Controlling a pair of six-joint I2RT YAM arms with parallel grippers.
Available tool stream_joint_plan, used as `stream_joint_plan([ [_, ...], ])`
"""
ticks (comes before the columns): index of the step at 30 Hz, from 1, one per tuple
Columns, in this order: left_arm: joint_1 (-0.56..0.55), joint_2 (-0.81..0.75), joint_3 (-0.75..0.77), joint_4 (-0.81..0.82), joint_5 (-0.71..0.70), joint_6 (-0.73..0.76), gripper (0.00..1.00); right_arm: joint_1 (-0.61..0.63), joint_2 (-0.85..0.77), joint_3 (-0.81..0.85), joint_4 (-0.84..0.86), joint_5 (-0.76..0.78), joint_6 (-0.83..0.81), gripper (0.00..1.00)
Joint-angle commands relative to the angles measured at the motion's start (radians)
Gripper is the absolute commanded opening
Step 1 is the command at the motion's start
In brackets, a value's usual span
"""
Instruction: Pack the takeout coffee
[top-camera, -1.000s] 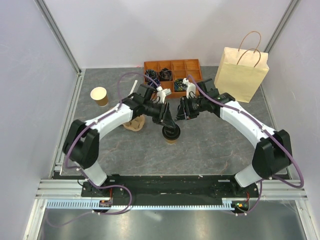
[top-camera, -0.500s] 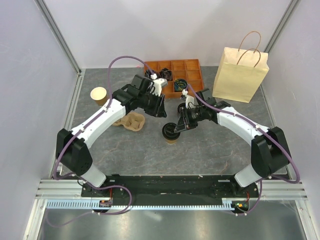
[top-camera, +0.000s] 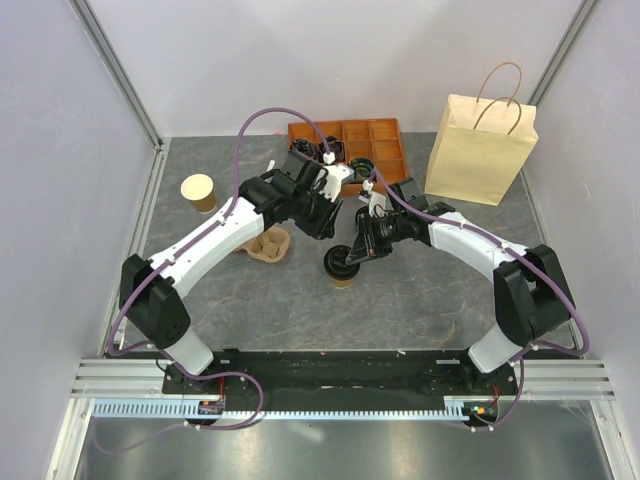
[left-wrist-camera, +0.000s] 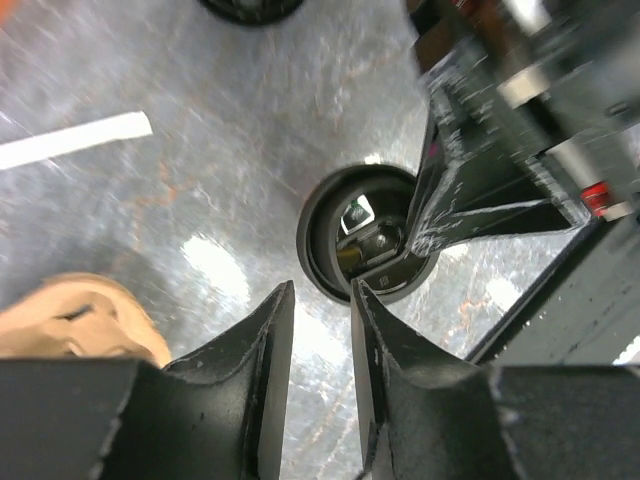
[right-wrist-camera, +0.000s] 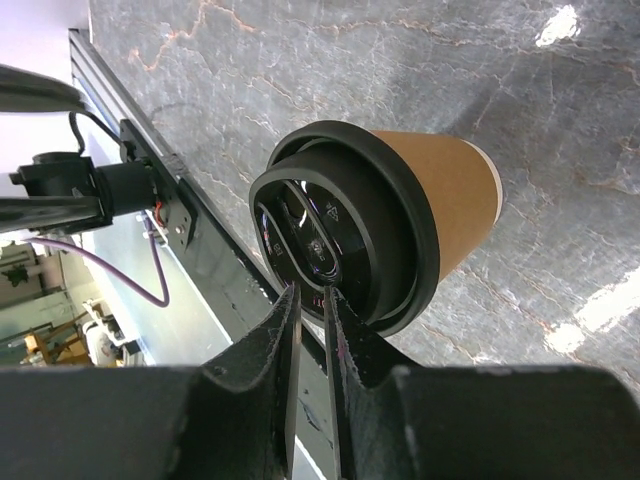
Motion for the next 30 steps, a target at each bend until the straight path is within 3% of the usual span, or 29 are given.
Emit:
stream_joint_plan([
  [1, -0.028, -0.005, 0.06, -0.008, -0.038, 0.063, 0.38, 0.005, 0.017, -0.013, 0.033, 0.002, 0.013, 0.22],
  [5, -0.038, 0.016, 0.042, -0.003, -0.043, 0.06, 0.39, 0.005, 0.017, -0.021, 0.033, 0.008, 0.012, 0.22],
  [14, -0.047, 0.102, -0.141, 0.074, -0.012, 0.048, 0.27, 0.003, 0.026, -0.024, 0.026, 0.031, 0.007, 0.21],
  [21, -0.024, 0.069, -0.124, 0.071, 0.005, 0.031, 0.23, 0.003, 0.036, -0.022, 0.016, 0.048, -0.005, 0.2],
  [25, -0.013, 0.033, -0.076, 0.063, 0.023, 0.024, 0.31, 0.003, 0.031, -0.016, 0.012, 0.042, -0.014, 0.2],
  [26, -0.01, 0.027, -0.07, 0.061, 0.055, 0.016, 0.37, 0.002, 0.022, -0.01, 0.015, 0.038, -0.014, 0.2],
  [30, 0.031, -0.023, -0.067, 0.089, 0.149, -0.033, 0.48, 0.003, -0.012, 0.008, 0.045, -0.013, -0.005, 0.27],
])
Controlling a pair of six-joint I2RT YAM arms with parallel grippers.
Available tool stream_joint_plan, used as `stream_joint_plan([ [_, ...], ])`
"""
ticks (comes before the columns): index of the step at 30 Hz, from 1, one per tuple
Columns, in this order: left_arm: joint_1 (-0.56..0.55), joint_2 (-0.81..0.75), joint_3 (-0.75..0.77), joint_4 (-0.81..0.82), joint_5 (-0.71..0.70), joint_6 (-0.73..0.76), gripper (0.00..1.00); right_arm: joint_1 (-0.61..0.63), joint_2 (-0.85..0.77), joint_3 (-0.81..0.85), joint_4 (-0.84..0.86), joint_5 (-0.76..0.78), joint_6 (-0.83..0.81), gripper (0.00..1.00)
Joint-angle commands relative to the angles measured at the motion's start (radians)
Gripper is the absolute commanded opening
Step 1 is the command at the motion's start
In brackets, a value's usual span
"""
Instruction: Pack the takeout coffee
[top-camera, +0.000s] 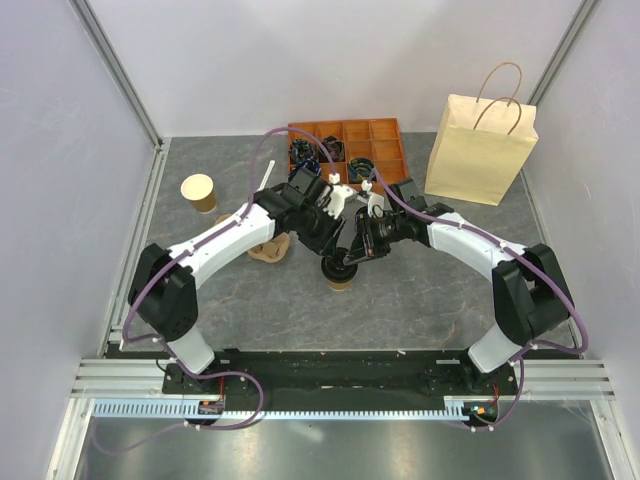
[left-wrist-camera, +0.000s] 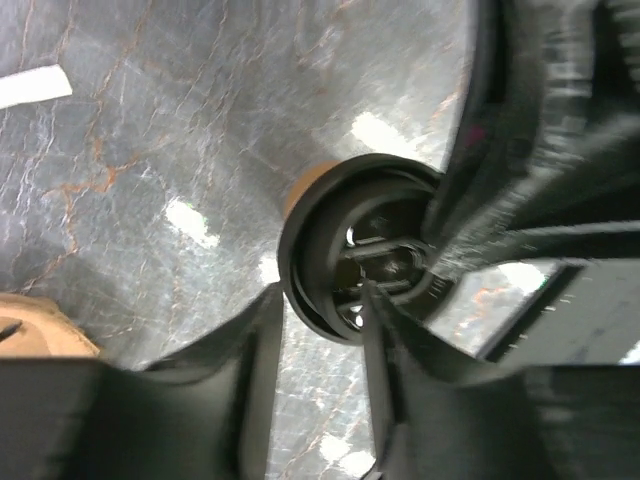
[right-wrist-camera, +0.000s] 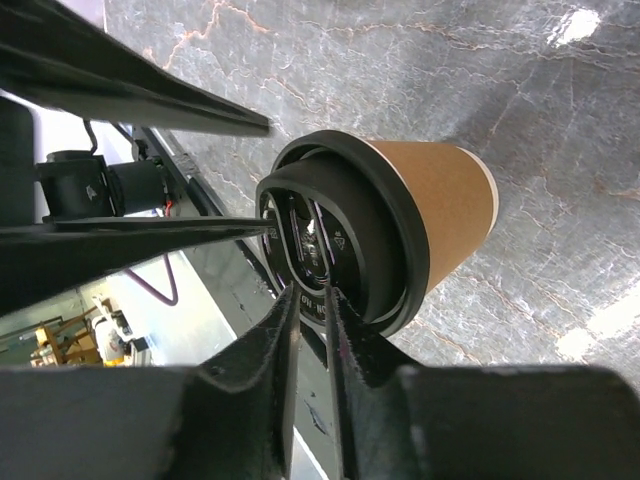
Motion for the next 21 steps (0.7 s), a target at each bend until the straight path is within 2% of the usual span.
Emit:
stream_joint_plan([
  [1, 0.044, -0.119, 0.028, 0.032, 0.118, -0.058, 0.49, 0.002, -0.042, 0.023, 0.019, -0.002, -0.017, 0.28],
  [6, 0.082, -0.23, -0.089, 0.135, 0.218, -0.118, 0.57, 0.0, -0.095, 0.043, 0.073, -0.077, 0.032, 0.36],
  [9, 0.079, -0.284, -0.159, 0.162, 0.273, -0.1, 0.61, 0.0, -0.131, 0.054, 0.073, -0.083, 0.036, 0.41],
  [11, 0.075, -0.308, -0.184, 0.161, 0.262, -0.052, 0.64, -0.001, -0.158, 0.057, 0.041, -0.033, 0.023, 0.47],
  [14, 0.075, -0.347, -0.224, 0.163, 0.259, 0.004, 0.66, -0.003, -0.178, 0.042, -0.028, 0.059, -0.042, 0.45],
  [21, 0.075, -0.358, -0.313, 0.172, 0.267, -0.009, 0.68, -0.007, -0.163, -0.055, -0.056, 0.082, -0.048, 0.47],
])
